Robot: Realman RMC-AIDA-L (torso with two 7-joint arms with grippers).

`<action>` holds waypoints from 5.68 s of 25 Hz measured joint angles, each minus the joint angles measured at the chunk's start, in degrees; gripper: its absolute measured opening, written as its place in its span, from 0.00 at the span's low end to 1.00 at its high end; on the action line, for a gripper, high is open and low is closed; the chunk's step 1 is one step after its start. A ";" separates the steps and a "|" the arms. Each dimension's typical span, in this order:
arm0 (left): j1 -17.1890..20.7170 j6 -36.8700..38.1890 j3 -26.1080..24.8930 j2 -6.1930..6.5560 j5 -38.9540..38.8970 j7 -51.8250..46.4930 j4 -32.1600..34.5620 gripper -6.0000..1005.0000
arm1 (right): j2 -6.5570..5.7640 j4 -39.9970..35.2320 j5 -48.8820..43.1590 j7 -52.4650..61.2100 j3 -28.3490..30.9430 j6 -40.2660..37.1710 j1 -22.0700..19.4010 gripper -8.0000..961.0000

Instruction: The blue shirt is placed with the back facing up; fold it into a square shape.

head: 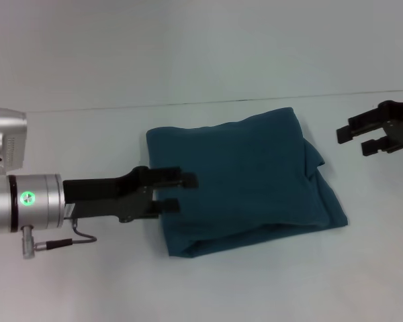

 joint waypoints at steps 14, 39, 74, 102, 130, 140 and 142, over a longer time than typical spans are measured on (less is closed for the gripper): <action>-1.28 -12.64 3.13 -0.39 4.18 0.25 -2.01 0.76 | -1.05 -0.44 -0.10 0.51 0.16 -0.08 -1.26 0.78; -5.38 -23.02 9.04 -1.43 7.34 0.74 -6.08 0.76 | -0.98 -0.17 0.05 0.47 0.15 0.25 -1.54 0.78; 5.13 -7.89 9.69 -2.56 7.50 -1.27 7.51 0.08 | -0.57 0.15 0.34 0.12 1.80 0.80 -1.62 0.78; 6.14 7.55 -13.12 1.43 13.52 -0.70 14.12 0.41 | -0.19 0.19 0.36 0.14 1.62 0.55 -1.27 0.78; 3.14 4.49 -7.10 -3.10 9.04 6.82 -0.11 0.92 | 0.01 0.27 0.44 -1.52 1.42 0.38 -1.89 0.78; 10.69 25.62 -8.03 -0.68 8.37 29.75 12.45 0.92 | 5.48 0.25 3.56 -22.53 1.30 -5.88 -2.45 0.78; 12.57 27.03 -8.40 -1.06 8.28 34.54 14.09 0.92 | 6.73 0.21 3.59 -26.09 1.17 -7.69 -2.41 0.78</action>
